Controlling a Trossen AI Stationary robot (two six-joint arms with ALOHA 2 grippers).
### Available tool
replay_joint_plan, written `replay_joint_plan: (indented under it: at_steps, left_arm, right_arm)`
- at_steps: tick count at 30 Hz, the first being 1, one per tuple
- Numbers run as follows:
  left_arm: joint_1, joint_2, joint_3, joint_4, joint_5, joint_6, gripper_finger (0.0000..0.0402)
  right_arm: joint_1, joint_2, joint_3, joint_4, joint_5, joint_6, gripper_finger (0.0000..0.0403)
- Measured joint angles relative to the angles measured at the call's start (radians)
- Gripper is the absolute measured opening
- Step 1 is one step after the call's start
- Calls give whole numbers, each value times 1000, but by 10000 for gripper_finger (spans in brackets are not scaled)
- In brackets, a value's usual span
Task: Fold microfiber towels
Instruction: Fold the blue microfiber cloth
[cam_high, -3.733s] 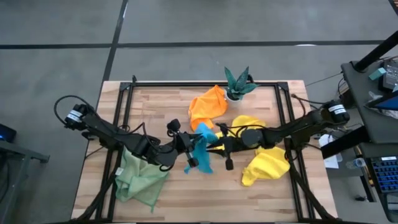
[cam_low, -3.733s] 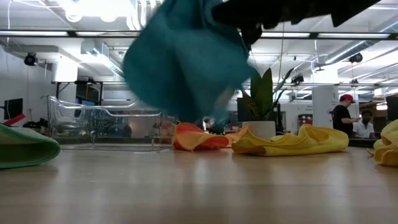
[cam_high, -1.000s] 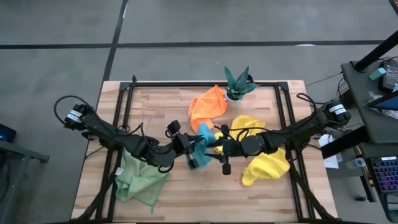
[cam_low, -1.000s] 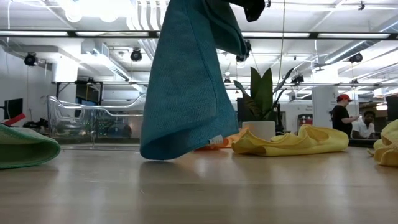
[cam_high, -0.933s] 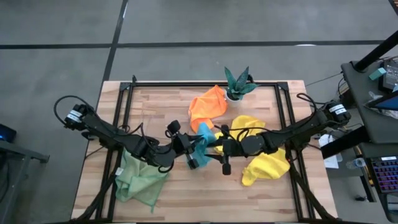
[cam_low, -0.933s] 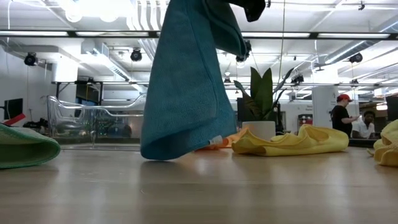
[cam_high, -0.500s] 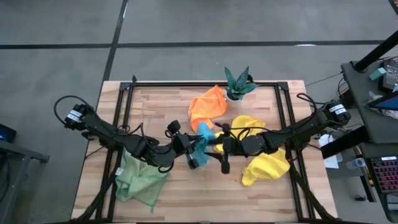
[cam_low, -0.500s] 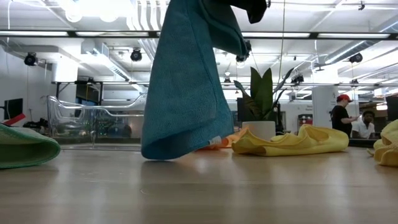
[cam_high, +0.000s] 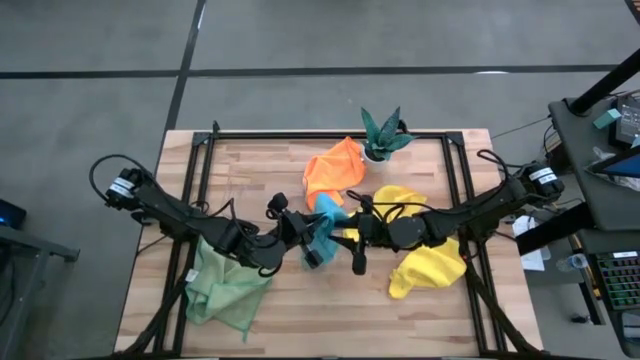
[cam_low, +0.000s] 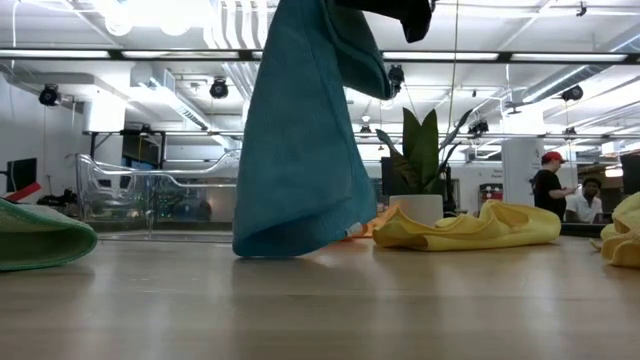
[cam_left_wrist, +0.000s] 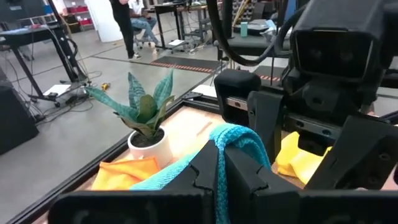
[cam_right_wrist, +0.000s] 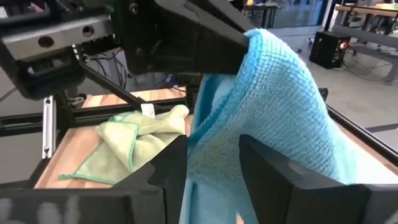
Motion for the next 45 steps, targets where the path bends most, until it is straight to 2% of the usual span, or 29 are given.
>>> replay_joint_plan:
  at_steps: [8,13,16,25,31,36,38,45]
  left_arm:
    - [1,21,0,52,0,1,0]
    - [1,21,0,47,0,2,0]
    - [0,21,0,36,0,9,0]
    - [0,20,0,-46,40,2,2]
    - [0,15,0,-69,130,4,57]
    - [-1,8,0,-114,351,7,114]
    - [-1,1,0,-141,406,2,130]
    - [6,-14,0,-152,418,8,151]
  right_arm:
    - [0,52,11,-1,96,12,108]
    - [0,56,27,-12,104,-22,51]
    - [0,42,32,-70,103,-51,16]
    - [52,-32,124,-393,93,-117,8]
    - [95,-52,216,-603,93,-132,8]
    - [105,-49,291,-771,101,-147,8]
    - [105,-49,309,-815,103,-158,8]
    - [104,-49,347,-874,103,-182,8]
